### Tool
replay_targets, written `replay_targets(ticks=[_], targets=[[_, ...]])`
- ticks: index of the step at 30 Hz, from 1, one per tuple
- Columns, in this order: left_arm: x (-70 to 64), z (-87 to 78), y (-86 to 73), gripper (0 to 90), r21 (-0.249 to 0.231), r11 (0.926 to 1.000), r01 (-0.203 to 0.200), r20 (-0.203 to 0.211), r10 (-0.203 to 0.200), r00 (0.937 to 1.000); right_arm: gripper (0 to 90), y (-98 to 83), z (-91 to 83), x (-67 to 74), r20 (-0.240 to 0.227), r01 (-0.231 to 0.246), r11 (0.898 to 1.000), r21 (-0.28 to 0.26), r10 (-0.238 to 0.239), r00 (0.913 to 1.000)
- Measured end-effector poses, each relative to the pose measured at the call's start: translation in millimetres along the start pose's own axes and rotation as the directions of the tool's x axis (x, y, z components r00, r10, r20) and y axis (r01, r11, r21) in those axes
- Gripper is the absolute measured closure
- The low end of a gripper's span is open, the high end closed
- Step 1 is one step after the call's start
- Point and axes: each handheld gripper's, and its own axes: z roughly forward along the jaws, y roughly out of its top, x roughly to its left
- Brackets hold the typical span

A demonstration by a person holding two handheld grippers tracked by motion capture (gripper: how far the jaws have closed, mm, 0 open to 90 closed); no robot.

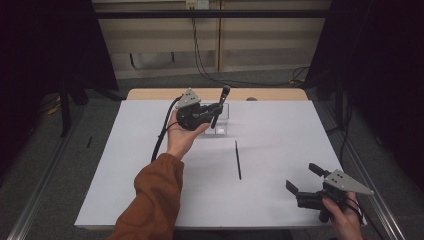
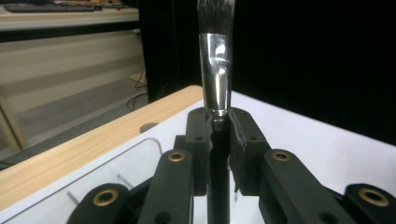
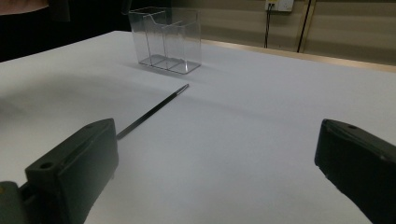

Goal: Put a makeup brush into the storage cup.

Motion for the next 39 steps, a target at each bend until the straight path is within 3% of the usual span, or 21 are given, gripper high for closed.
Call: replay_targets(ticks=[12,22,30,35,39], targets=[[11.1,11.1,7.5,79.0,-0.014,0.9997,0.021,-0.008,-0.021,0.9997,0.0,-0.4,-0.7,0.7,-0.006,-0.016,1.0,-0.014,0.016,0.9999],[12.6,28.5,13.0,78.9,-0.005,0.9999,-0.01,-0.013,0.01,0.9999,0.0,-0.6,-1.0,0.5,-0.009,-0.016,1.0,-0.014,0.016,0.9998],[17.8,38.1,8.9,78.8,-0.004,1.0,0.003,-0.02,-0.003,0.9998,0.0,-0.7,-1.7,0.5,-0.01,-0.024,1.0,-0.016,0.024,0.9997],[15.9,45.0,3.5,78.8,0.023,0.9995,-0.021,-0.019,0.021,0.9996,0.0,-1.0,-2.0,0.2,-0.007,-0.024,1.0,-0.015,0.024,0.9997],[18.1,49.2,-0.5,78.8,0.02,0.9997,-0.01,-0.024,0.011,0.9996,0.0,-1.1,-2.1,0.2,-0.007,-0.024,1.0,-0.015,0.024,0.9997]])
